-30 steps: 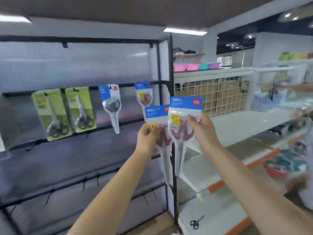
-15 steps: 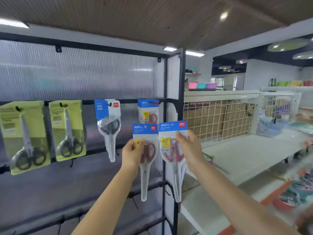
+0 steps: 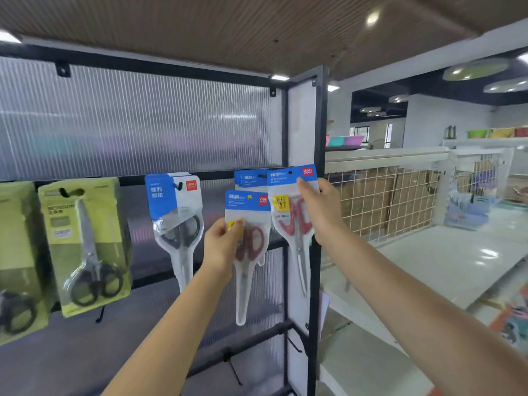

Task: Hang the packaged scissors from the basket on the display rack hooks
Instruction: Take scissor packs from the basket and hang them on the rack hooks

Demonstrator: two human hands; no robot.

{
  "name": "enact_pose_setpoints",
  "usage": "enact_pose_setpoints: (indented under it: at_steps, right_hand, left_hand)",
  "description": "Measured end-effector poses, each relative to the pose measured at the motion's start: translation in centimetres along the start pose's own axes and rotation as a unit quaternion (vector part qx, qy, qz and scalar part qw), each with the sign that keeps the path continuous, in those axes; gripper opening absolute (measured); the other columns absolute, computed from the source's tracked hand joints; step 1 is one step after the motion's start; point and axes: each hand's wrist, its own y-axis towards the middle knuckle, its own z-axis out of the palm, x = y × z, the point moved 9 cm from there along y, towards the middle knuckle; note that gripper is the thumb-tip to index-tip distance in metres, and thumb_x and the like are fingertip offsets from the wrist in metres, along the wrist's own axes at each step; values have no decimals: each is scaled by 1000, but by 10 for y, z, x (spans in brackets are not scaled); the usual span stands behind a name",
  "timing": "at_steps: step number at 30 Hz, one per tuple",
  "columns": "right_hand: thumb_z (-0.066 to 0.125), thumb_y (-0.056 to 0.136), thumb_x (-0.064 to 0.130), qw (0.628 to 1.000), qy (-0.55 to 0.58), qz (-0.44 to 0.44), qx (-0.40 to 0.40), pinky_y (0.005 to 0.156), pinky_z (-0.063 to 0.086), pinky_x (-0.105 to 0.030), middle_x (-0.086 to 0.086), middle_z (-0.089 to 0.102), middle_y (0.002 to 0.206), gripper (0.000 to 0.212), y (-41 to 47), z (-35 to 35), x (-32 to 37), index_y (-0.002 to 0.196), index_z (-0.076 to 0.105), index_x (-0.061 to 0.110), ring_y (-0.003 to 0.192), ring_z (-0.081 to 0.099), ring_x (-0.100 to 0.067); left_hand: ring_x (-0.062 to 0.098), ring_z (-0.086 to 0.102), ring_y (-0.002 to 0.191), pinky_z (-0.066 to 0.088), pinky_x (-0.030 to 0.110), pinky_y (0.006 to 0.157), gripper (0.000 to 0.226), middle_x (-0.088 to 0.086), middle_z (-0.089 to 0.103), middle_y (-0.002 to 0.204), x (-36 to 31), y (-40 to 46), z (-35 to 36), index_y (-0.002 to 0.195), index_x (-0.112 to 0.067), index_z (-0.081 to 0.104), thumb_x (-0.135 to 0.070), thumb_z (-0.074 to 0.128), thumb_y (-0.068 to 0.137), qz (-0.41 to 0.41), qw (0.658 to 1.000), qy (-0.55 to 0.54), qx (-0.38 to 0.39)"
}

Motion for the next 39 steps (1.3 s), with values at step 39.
enact_pose_setpoints:
  at_steps: [39]
  right_hand:
    - [56,93,28,991,-129,13,42,62,41,-24,-7,62,81,29,75,64,-61,93,64,1,73,56,-14]
  left_hand:
    - [26,61,91,50,51,91,18,5,64,87,35,49,-16,76,-14,54,-22,60,91,-12,1000,-4,-11]
